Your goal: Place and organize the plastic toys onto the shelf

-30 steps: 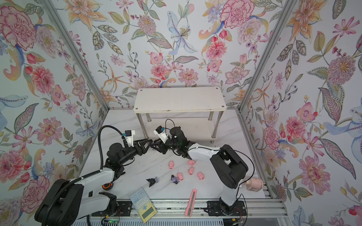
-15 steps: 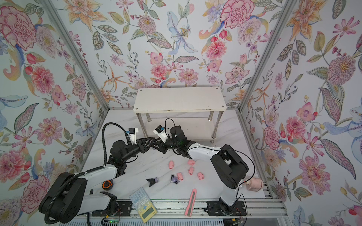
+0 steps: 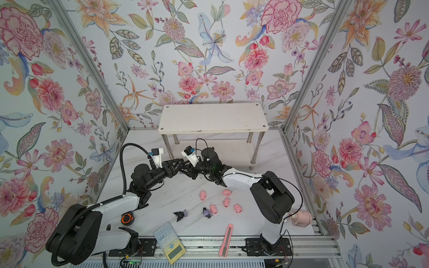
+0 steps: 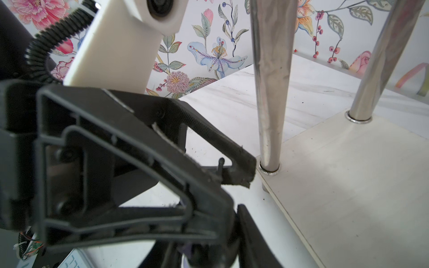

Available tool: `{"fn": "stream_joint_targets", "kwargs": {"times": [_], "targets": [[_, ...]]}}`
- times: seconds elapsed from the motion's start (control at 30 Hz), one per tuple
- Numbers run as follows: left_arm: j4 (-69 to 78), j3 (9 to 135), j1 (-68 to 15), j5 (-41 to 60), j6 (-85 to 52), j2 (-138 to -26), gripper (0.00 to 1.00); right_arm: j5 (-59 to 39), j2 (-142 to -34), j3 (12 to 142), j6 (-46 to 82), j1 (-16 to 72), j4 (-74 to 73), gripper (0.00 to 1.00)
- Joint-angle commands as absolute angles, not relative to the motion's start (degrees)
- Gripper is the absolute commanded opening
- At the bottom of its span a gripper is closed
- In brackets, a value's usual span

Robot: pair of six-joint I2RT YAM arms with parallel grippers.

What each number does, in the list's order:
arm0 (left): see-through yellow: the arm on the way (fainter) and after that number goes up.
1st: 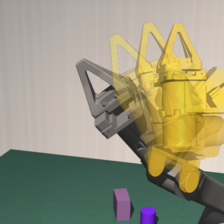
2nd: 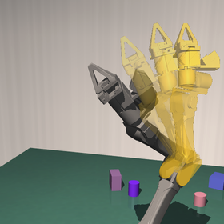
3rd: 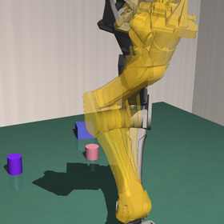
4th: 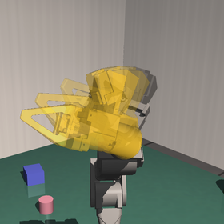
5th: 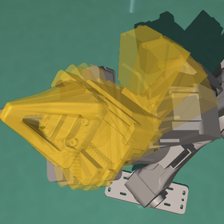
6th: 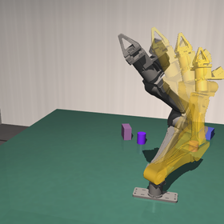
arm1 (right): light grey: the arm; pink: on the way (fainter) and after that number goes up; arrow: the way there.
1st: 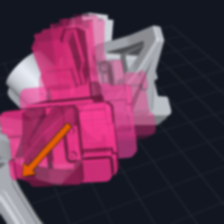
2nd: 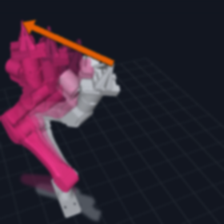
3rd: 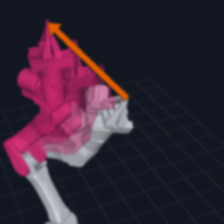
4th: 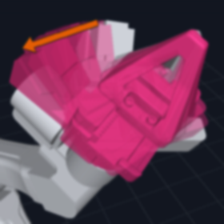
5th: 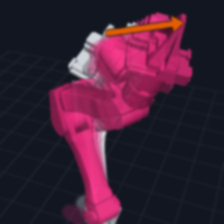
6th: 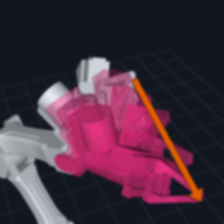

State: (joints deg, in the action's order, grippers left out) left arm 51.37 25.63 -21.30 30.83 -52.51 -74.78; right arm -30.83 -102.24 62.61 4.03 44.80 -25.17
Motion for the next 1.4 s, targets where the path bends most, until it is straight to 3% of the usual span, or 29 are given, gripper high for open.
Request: {"fn": "stream_joint_targets", "kwargs": {"times": [0.0,0.27,0.47,0.57,0.83,1.1,1.37], "targets": [[56.67,29.07,-24.5,36.83,-53.61,-73.15,0.51,-29.91,-104.84,64.08,3.19,45.43,-23.7,0.14],[55.77,29.87,-24.59,36.64,-53.01,-72.77,0.51,-29.71,-105.21,64.46,2.03,45.35,-22.2,0.15],[52.9,31.1,-24.42,36.4,-51.15,-71.78,0.52,-28.1,-105.67,64.45,0.03,45.22,-21.37,0.03],[46.86,32.09,-24.21,34.19,-47.45,-69.0,0.58,-27.89,-106.17,65.1,-2.48,44.46,-20.79,0.0],[28.63,30.97,-21.07,22.09,-40.5,-56.69,0.84,-32.11,-110.47,67.34,-3.95,40.55,-24.09,0.0],[23.34,27.26,-19.62,18.55,-39.26,-50.13,0.88,-34.02,-117.1,70.95,-4.25,38.77,-28.24,0.0],[26.56,26.85,-18.92,19.27,-40.93,-53.94,0.88,-35.77,-120.31,72.44,-8.4,38.31,-31.48,0.0]]}}
